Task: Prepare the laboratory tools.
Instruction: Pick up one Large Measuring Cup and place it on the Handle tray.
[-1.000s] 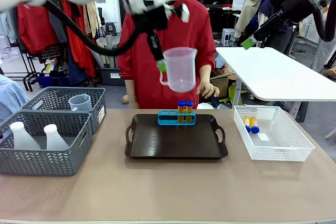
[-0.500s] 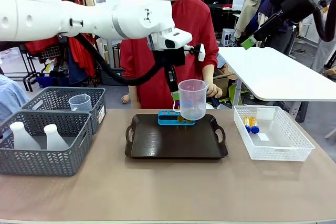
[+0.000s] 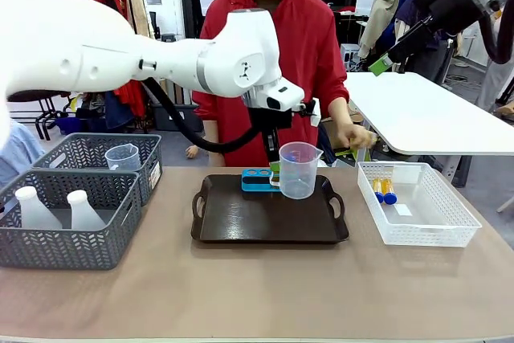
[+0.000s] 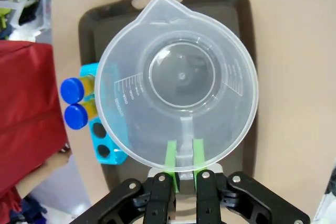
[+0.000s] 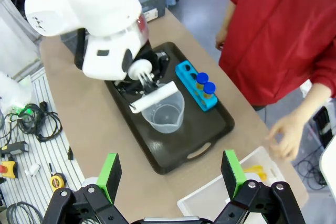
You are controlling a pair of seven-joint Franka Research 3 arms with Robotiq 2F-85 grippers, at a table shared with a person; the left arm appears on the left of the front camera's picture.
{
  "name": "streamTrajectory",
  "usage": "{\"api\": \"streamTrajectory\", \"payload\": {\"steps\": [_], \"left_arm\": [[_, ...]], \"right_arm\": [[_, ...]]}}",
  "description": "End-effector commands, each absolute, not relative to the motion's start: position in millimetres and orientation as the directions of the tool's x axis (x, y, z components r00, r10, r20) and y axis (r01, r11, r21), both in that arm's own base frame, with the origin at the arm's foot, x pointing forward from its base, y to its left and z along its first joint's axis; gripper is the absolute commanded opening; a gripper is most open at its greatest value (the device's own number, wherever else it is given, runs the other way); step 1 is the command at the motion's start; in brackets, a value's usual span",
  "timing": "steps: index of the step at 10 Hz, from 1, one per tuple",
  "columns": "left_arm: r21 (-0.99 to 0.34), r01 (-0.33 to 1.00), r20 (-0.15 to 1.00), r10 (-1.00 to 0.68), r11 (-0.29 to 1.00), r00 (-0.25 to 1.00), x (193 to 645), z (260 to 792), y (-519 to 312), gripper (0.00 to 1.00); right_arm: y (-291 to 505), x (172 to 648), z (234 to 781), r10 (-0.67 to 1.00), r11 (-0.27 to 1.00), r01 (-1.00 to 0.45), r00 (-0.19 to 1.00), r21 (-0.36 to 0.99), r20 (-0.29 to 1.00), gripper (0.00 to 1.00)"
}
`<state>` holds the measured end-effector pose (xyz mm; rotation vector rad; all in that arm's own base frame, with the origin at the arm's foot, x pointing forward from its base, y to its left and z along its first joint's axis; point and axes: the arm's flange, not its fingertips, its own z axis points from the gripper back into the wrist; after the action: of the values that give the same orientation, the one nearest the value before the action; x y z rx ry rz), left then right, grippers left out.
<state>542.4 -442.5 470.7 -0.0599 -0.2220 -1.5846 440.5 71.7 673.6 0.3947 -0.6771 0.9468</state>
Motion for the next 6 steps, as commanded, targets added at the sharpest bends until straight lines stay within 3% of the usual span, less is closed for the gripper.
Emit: {"api": "streamTrajectory", "payload": {"steps": [1,6], "left_arm": [[0.097,0.995,0.167,-0.986,0.008,-0.008,546,476,-455,0.0],[0.1,0.995,0.142,-0.99,-0.002,-0.016,532,465,-446,0.0]], "right_arm": [[71,441,675,0.608,0.531,-0.847,0.397,0.02,0.687,1.0],[71,441,675,0.608,0.531,-0.847,0.397,0.02,0.687,1.0]]}}
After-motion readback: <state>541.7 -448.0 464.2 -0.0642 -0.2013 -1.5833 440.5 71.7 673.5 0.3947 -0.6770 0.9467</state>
